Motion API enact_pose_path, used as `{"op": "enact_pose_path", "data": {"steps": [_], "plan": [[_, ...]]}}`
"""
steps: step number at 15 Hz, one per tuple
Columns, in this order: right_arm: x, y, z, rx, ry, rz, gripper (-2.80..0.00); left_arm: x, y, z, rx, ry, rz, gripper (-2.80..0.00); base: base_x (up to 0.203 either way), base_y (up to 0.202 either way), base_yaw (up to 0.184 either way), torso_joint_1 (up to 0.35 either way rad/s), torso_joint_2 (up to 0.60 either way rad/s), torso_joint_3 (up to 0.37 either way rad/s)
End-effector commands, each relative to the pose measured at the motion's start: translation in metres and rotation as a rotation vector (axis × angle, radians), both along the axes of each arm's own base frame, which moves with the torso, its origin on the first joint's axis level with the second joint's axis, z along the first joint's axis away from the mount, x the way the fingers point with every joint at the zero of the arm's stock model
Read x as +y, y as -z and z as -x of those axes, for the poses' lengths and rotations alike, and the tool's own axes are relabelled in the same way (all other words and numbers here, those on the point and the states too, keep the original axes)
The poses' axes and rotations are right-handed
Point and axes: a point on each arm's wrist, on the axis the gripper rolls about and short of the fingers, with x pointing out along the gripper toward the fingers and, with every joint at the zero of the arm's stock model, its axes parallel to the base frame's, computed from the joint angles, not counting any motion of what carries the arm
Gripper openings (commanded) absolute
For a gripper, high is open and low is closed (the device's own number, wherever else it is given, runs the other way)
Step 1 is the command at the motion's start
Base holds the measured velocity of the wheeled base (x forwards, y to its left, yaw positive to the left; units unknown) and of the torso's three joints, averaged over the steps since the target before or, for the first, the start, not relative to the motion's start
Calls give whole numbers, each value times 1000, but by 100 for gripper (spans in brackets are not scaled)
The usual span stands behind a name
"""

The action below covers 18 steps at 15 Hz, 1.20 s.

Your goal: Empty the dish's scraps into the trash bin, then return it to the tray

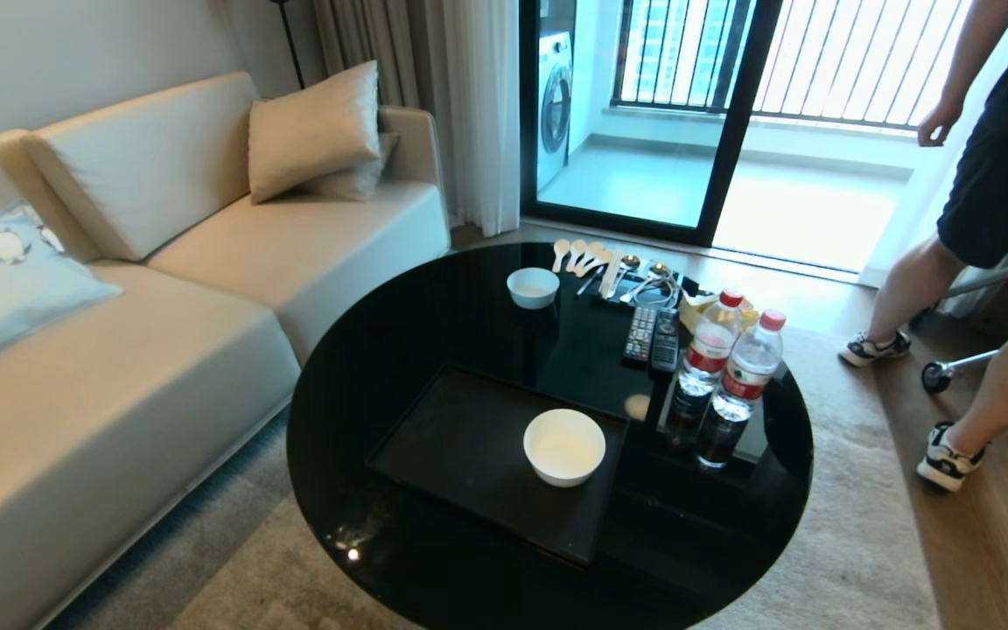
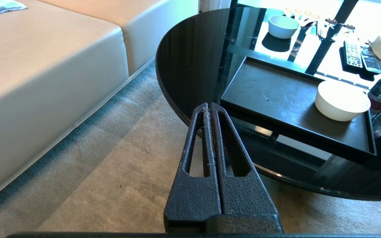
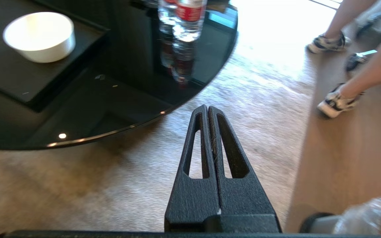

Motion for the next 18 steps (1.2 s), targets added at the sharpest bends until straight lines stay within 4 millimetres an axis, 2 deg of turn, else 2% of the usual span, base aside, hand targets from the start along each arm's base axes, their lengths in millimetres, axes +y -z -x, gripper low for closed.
{"op": "enact_pose_path", "data": {"steps": [1, 7, 18], "plan": [[2, 16, 16, 4, -37, -15, -280, 0, 0, 0, -1, 0, 1, -280, 0, 0, 0, 0, 0, 0], [2, 19, 30, -182, -49, -16, -280, 0, 0, 0, -1, 0, 1, -280, 0, 0, 0, 0, 0, 0], [2, 19, 31, -184, -47, -17, -280, 0, 0, 0, -1, 0, 1, -280, 0, 0, 0, 0, 0, 0]]}}
